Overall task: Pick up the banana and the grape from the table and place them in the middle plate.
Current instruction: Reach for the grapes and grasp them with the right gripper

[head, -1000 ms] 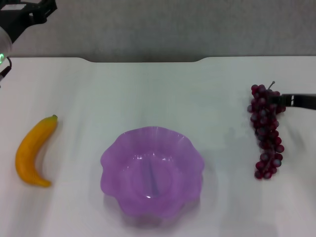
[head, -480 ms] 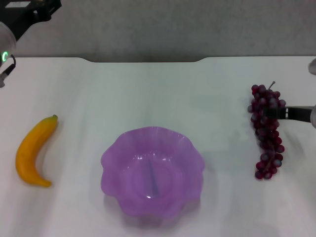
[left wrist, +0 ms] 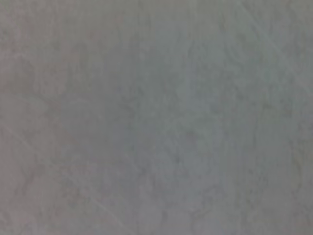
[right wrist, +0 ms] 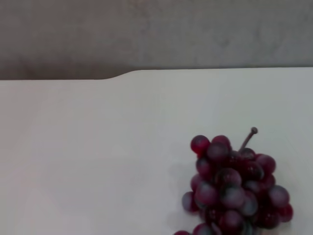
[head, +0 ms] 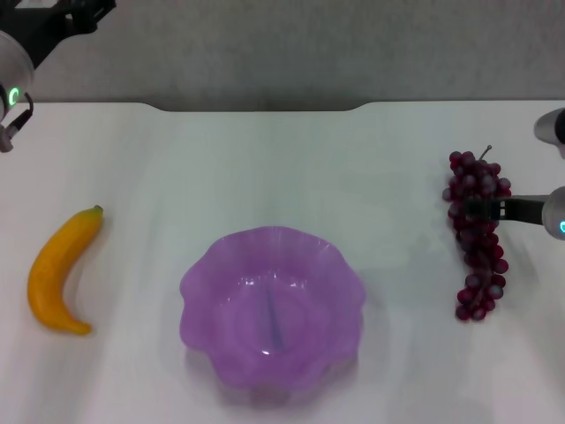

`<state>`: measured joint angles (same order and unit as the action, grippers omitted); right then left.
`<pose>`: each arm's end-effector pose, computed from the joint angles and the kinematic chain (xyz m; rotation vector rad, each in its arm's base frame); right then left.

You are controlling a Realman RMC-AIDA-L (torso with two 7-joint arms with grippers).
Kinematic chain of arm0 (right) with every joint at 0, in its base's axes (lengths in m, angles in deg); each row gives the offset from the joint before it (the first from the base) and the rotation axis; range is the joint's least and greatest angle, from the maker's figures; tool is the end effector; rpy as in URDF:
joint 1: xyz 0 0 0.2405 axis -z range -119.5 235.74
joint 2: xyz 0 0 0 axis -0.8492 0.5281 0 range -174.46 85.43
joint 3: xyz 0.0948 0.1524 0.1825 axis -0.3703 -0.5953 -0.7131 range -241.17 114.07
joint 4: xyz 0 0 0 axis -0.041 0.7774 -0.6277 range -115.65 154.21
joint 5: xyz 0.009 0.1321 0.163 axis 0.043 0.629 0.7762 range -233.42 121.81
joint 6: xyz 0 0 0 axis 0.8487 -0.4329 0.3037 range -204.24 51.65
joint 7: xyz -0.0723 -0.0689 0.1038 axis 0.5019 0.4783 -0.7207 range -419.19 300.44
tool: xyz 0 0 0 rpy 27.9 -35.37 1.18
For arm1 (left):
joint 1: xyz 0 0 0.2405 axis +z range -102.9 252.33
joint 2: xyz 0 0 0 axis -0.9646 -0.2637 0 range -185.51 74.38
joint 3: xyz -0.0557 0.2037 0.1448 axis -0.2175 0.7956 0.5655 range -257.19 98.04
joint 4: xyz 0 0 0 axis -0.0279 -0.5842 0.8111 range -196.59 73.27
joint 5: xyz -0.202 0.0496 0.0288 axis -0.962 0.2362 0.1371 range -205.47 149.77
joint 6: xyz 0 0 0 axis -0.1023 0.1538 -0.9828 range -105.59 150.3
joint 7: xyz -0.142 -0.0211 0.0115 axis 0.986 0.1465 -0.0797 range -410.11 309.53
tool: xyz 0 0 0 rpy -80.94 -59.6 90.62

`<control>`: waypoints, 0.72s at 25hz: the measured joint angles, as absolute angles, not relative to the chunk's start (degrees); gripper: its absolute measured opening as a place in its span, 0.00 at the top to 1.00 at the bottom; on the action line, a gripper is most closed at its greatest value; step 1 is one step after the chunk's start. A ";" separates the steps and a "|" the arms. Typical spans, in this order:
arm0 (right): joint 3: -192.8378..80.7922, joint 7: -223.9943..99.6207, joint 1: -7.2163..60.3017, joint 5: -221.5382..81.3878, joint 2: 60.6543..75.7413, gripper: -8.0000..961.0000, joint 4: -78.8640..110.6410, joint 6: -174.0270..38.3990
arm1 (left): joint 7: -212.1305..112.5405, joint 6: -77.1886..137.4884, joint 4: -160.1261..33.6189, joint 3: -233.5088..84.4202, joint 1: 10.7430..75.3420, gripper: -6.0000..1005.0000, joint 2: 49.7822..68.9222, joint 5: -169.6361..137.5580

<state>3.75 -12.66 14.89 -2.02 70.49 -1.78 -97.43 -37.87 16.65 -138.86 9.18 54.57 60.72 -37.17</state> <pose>0.3167 0.4404 -0.0100 -1.8627 1.1885 0.0584 -0.1777 0.4287 0.0910 -1.6249 -0.6529 -0.6523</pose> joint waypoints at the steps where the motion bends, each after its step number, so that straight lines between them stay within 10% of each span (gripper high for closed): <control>1: 3.82 -12.05 14.78 -1.44 70.52 0.08 -1.52 -97.61 | -37.87 16.55 -138.86 9.19 54.52 0.20 60.71 -37.17; 18: 3.86 -5.69 14.09 3.63 70.89 0.08 4.72 -94.96 | -37.90 16.38 -138.92 9.20 54.50 0.20 60.71 -37.17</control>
<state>3.86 -5.69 14.09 3.63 70.89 4.72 -94.96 -37.90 16.38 -138.92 9.20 54.50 60.71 -37.17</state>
